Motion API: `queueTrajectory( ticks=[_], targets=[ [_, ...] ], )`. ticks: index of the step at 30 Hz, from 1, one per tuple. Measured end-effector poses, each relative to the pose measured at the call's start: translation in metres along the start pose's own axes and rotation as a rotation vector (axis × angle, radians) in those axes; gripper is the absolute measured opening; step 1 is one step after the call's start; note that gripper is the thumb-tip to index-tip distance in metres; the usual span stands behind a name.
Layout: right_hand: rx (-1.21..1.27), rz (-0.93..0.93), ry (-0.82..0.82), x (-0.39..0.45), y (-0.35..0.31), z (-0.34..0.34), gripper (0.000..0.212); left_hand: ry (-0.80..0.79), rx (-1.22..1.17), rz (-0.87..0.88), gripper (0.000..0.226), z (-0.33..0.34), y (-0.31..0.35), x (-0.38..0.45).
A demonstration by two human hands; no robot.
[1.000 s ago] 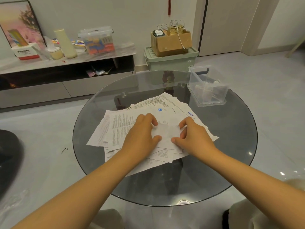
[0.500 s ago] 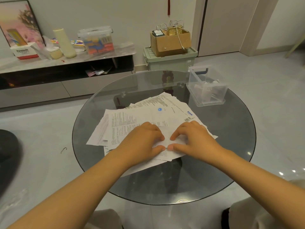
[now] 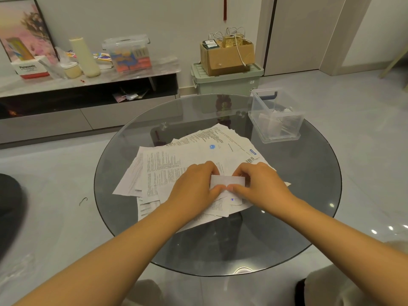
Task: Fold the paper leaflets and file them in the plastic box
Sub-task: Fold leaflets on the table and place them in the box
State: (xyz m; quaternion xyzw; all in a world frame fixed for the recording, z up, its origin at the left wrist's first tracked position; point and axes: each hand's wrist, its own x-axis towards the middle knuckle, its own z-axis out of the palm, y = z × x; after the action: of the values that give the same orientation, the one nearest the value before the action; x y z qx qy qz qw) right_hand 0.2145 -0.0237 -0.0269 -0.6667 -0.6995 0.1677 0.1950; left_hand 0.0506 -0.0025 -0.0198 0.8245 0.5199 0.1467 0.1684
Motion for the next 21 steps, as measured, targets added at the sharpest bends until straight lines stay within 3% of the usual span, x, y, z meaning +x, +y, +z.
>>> queueTrajectory(
  ticks=[9,15,21],
  targets=[
    [-0.033,0.053,-0.084,0.004,0.006,-0.009,0.034,-0.045,-0.132,-0.125,0.031,-0.005,-0.006,0.008],
    [-0.138,-0.005,-0.089,-0.002,0.007,-0.016,0.031,-0.041,-0.071,0.021,0.01,-0.007,-0.005,0.004],
    [-0.105,-0.019,-0.156,-0.017,0.007,-0.021,0.027,-0.045,0.017,0.166,0.02,-0.006,-0.006,-0.003]
  ],
)
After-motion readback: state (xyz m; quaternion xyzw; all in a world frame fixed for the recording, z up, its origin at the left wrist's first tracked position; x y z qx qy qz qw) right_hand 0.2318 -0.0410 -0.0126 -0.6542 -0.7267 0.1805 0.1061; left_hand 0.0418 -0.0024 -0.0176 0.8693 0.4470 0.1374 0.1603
